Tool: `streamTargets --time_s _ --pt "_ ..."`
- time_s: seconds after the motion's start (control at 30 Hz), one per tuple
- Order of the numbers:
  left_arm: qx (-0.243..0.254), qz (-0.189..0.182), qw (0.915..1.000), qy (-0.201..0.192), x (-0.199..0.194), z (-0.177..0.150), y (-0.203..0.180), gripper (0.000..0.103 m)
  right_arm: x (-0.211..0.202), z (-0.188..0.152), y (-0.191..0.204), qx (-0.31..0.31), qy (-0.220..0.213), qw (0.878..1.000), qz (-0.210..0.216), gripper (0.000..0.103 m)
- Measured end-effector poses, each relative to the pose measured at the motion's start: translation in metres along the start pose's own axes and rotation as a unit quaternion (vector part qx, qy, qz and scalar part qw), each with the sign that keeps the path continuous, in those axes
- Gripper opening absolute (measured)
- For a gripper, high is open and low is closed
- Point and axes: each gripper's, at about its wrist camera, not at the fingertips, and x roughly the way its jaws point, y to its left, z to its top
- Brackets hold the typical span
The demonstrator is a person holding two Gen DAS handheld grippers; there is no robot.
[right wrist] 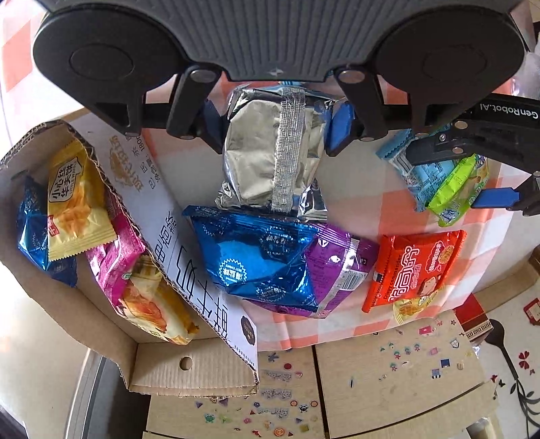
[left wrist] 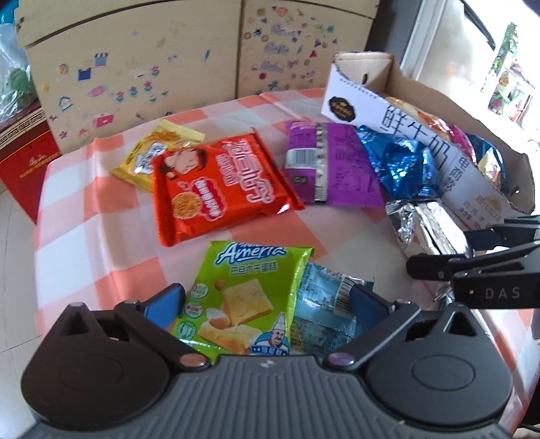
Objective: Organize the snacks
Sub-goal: 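Grasp the silver foil pack with the right tool while the left tool grasps the green Ameria pack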
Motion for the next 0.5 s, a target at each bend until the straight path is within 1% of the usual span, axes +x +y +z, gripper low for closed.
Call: streamTargets --time_s 0.13,0.2,0.23,0.3,0.37,0.4,0.5 --pt "-0.009 0.007 0.9999 -0.003 -0.005 -0.002 0.008 0.101 0.002 0.002 0.001 -0.001 -0.002 1.000 0.003 0.068" --pt "-0.015 0.003 0.9999 -0.004 -0.005 -0.005 0.012 0.101 0.002 0.002 0.004 -0.003 -0.004 1.000 0.004 0.067" --pt "-0.017 0.000 0.9998 -0.006 -0.005 -0.006 0.013 0.098 0.003 0.002 0.004 -0.004 -0.004 1.000 0.005 0.067" --pt "-0.017 -0.009 0.9998 -0.011 -0.007 -0.007 0.012 0.088 0.003 0.002 0.006 -0.005 -0.003 1.000 0.007 0.067" --pt "-0.010 -0.026 0.9995 -0.017 -0.011 -0.005 0.010 0.064 0.002 0.002 0.006 -0.006 -0.003 1.000 0.009 0.066" --pt "-0.009 -0.034 0.9992 -0.018 -0.013 -0.005 0.009 0.060 0.002 0.001 0.006 -0.006 -0.002 1.000 0.010 0.066" --pt "-0.001 -0.029 0.9993 -0.023 -0.015 -0.005 0.004 0.057 0.002 0.002 0.006 -0.007 -0.003 1.000 0.011 0.066"
